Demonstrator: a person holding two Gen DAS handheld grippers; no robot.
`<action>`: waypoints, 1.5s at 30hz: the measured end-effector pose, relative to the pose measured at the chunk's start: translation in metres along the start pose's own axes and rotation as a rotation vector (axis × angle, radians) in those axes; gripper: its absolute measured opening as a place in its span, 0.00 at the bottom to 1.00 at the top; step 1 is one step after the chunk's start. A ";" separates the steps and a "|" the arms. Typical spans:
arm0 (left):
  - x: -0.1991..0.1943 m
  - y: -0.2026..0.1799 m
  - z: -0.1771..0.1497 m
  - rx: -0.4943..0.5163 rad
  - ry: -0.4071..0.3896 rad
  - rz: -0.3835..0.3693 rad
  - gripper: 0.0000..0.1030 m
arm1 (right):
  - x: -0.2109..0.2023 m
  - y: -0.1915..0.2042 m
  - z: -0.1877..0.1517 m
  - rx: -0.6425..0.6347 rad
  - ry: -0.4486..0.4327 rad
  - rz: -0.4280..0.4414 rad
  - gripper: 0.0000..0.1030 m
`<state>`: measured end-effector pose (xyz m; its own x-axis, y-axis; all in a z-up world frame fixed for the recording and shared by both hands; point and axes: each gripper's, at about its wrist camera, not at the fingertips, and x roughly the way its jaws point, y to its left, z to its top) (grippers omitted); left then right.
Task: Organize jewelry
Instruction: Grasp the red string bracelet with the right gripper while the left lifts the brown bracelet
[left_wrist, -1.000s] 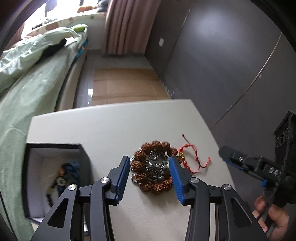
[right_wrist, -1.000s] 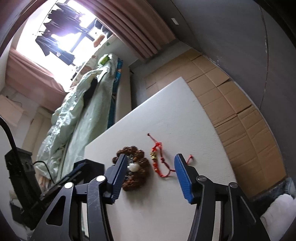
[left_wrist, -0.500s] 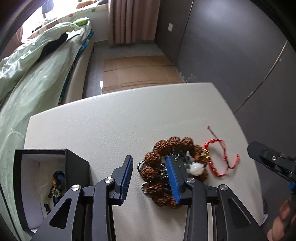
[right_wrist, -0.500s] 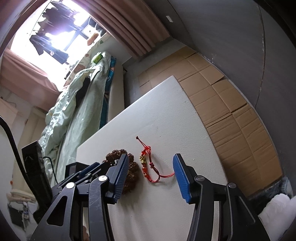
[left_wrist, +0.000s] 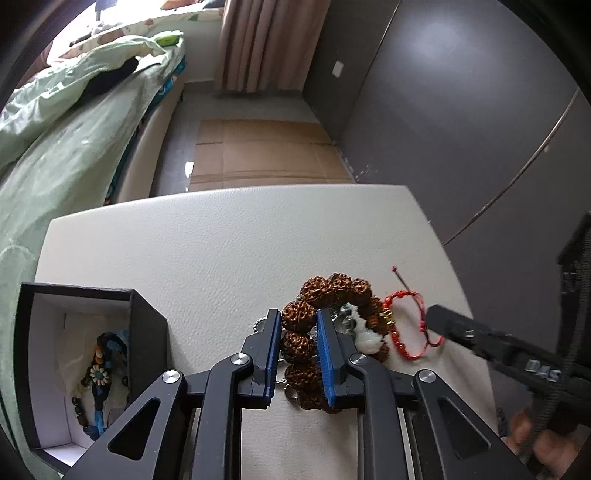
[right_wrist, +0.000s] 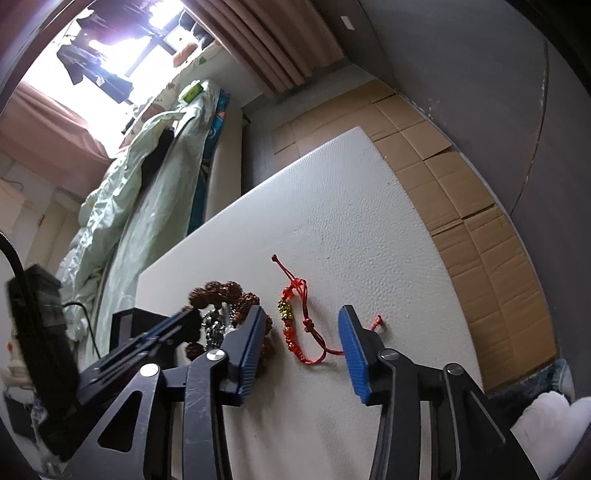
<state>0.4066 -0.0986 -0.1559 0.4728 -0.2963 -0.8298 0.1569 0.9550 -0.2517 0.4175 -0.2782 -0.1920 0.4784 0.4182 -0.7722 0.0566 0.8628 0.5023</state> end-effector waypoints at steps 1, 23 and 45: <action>-0.001 -0.001 0.001 -0.002 -0.004 -0.009 0.20 | 0.002 0.001 0.000 -0.003 0.003 -0.002 0.39; -0.037 -0.005 0.003 -0.017 -0.100 -0.094 0.20 | -0.002 0.020 -0.004 -0.042 -0.040 -0.027 0.07; -0.126 0.013 0.011 -0.043 -0.286 -0.106 0.20 | -0.027 0.052 -0.006 -0.008 -0.105 0.305 0.08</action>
<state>0.3590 -0.0487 -0.0495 0.6819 -0.3798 -0.6252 0.1848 0.9164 -0.3551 0.4025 -0.2431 -0.1478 0.5604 0.6262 -0.5420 -0.1094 0.7047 0.7010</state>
